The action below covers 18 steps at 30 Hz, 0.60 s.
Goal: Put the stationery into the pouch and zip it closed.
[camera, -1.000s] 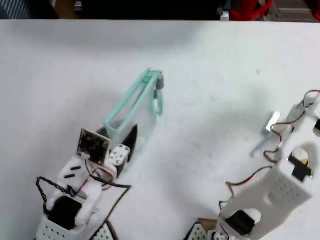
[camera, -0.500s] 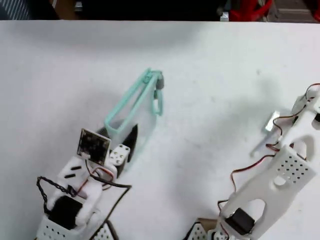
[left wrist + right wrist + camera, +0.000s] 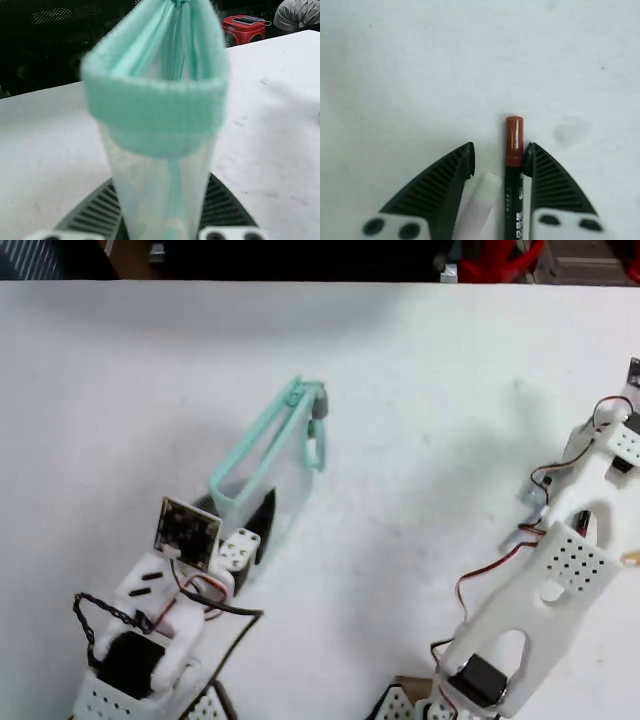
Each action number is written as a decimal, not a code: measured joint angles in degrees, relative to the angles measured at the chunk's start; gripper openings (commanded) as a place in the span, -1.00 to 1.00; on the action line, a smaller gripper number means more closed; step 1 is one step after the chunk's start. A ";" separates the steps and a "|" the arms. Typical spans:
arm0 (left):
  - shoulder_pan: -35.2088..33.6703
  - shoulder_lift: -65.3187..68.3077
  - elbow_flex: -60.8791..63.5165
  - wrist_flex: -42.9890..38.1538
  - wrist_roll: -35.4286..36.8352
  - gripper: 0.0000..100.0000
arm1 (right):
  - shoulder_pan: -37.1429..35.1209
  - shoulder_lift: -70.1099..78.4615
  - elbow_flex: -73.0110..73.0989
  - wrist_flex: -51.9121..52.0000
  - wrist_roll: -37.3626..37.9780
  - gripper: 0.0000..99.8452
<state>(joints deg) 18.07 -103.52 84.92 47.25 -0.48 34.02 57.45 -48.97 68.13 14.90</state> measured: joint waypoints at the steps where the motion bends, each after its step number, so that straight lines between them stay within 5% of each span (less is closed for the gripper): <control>1: 0.00 0.00 0.00 0.00 0.00 -0.77 | 0.09 0.35 -0.26 0.00 0.00 -0.68; 5: 0.00 0.00 0.00 0.00 0.00 -0.77 | 0.18 0.79 -0.79 0.00 0.00 -0.70; 10: 0.00 0.00 0.00 0.00 0.00 -0.77 | 1.76 0.79 -0.88 -0.53 0.00 -0.98; 18: 0.00 0.00 0.00 0.00 0.00 -0.77 | 3.43 0.79 -0.88 -1.32 0.18 -0.97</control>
<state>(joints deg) 18.07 -103.52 84.92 47.25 -0.48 37.45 58.24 -49.85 66.81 15.08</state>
